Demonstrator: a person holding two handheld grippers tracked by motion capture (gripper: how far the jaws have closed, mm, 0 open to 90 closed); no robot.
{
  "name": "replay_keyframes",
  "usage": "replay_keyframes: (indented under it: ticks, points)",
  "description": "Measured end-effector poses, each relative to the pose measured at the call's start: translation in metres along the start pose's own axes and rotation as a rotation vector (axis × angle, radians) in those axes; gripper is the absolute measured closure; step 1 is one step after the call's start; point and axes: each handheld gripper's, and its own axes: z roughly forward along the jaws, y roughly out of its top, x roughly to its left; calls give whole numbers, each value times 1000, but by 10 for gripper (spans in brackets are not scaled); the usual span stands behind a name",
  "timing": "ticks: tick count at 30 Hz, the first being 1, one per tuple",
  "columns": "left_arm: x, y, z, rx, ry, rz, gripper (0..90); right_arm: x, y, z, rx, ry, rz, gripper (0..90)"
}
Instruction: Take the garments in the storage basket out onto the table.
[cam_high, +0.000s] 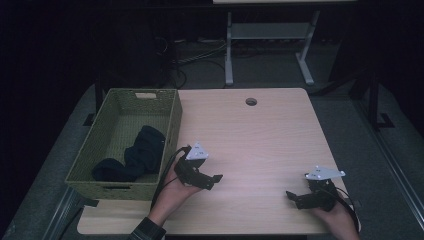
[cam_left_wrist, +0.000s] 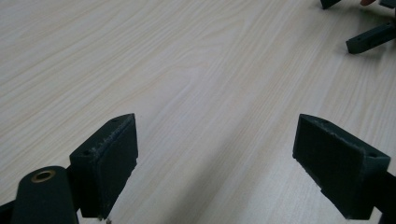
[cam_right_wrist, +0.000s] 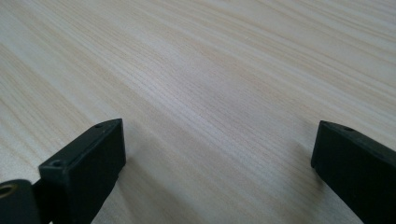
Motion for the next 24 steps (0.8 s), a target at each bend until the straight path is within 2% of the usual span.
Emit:
replay_keyframes:
  ticks: [17, 24]
  points:
    - [4, 13, -5, -1, -24, 16, 137, 0, 0, 0, 0, 0, 0, 27]
    - [6, 18, -7, 14, -47, 13, 137, 0, 0, 0, 0, 2, 1, 27]
